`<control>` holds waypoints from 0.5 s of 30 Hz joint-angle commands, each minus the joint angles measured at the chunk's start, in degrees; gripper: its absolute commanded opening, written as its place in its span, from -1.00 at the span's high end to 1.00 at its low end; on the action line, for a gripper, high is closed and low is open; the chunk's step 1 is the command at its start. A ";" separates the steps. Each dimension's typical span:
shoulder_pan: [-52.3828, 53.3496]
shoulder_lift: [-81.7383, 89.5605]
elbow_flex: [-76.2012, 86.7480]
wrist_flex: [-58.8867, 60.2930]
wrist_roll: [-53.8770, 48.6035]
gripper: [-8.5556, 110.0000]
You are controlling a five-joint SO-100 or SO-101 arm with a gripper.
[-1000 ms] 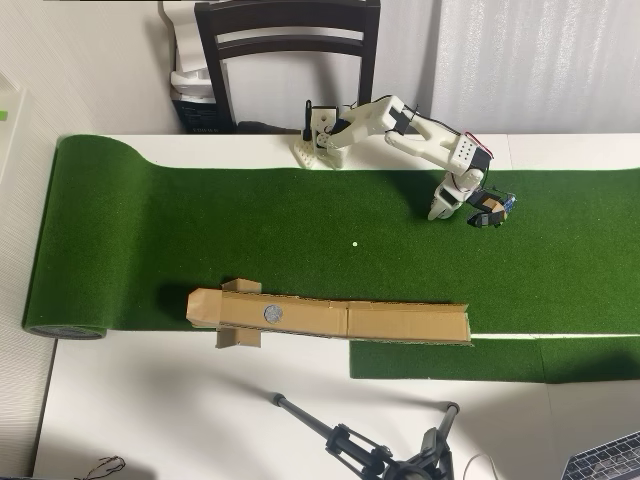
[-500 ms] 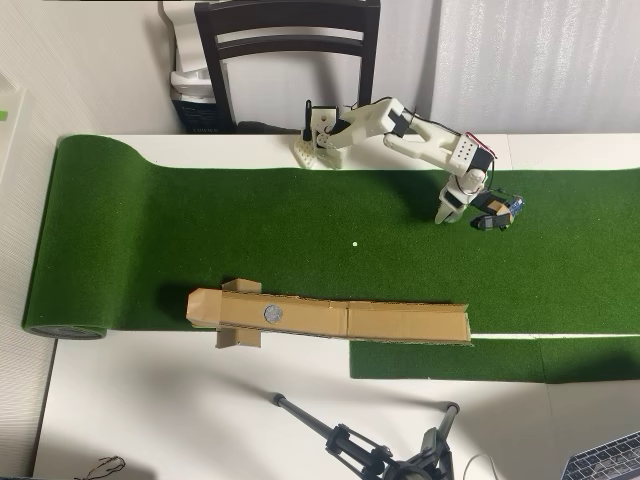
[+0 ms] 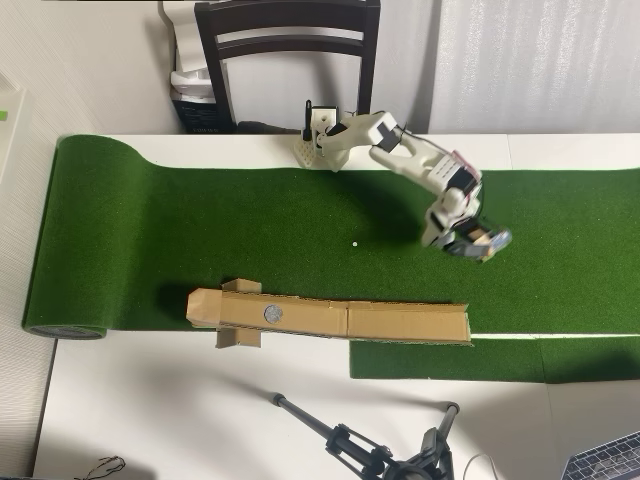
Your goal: Pick up the golf ball and place it on the gray mark at the back.
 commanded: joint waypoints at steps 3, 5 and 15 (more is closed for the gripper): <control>10.37 14.15 -5.80 1.76 0.09 0.57; 12.30 15.91 -5.80 1.76 0.09 0.57; 22.85 24.52 -5.19 1.76 -0.09 0.57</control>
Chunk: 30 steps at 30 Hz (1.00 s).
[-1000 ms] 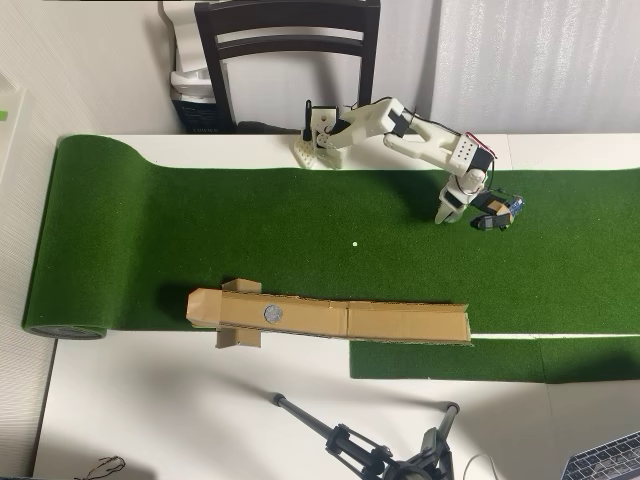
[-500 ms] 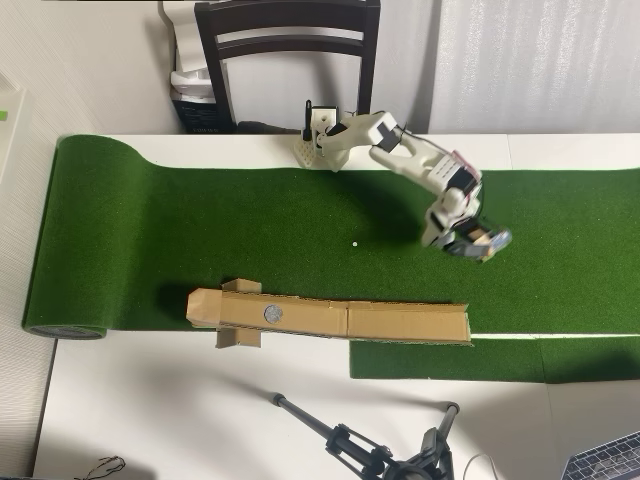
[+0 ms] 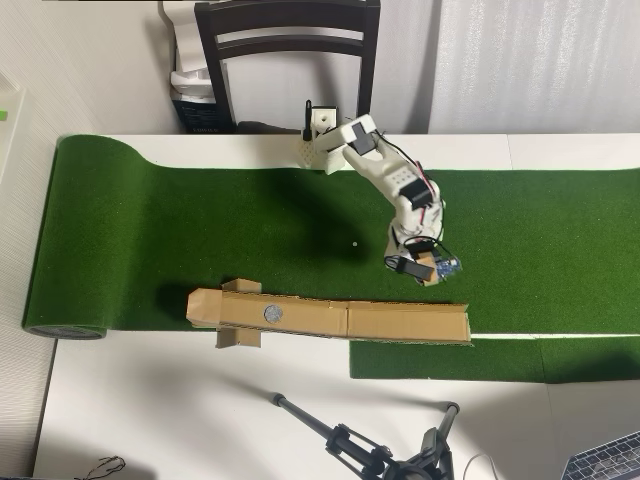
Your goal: Pick up the golf ball and place it on the gray mark at the back.
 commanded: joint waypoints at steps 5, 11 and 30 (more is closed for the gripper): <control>12.92 13.97 -5.10 1.32 -4.22 0.57; 20.39 14.77 -5.80 -1.76 -9.14 0.57; 31.90 11.95 -5.01 -14.59 -15.47 0.57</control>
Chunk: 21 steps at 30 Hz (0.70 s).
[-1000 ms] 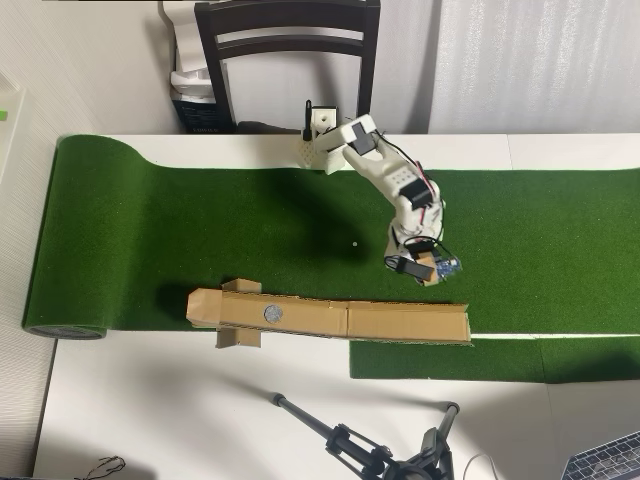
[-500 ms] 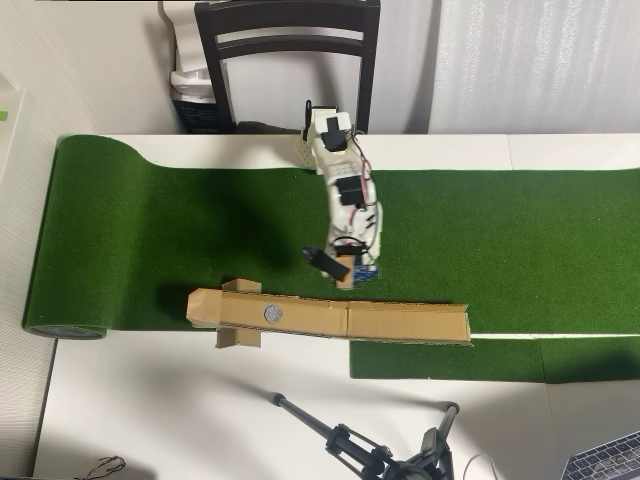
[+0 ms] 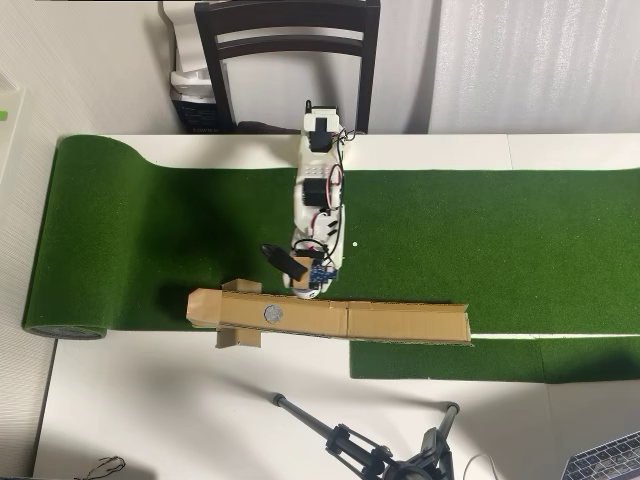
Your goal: Pick up the golf ball and place it on the gray mark at the back.
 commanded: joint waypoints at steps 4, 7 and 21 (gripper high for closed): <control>1.49 0.88 -5.10 -7.65 -3.34 0.57; 0.97 -2.90 -5.71 -9.40 -3.87 0.57; -1.41 -10.02 -5.80 -10.81 -8.17 0.57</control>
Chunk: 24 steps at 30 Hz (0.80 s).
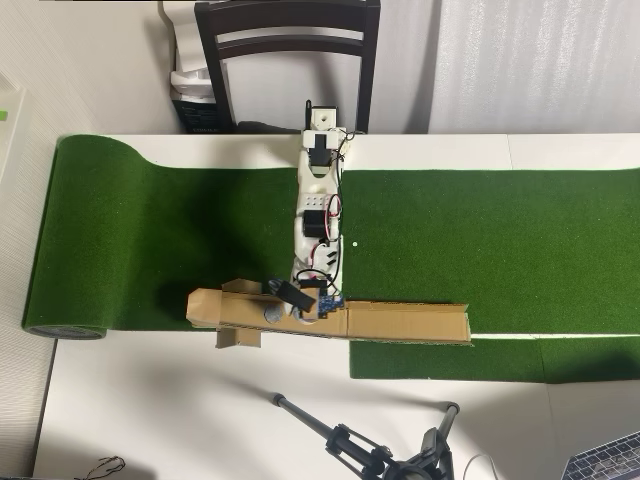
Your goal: Pick up the golf ball and place it on the gray mark at the back.
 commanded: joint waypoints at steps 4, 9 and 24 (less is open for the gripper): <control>-0.70 0.62 -5.80 -1.41 -2.37 0.57; -0.70 0.53 -5.36 -0.97 -6.15 0.58; 2.46 1.23 -5.54 3.52 -9.23 0.58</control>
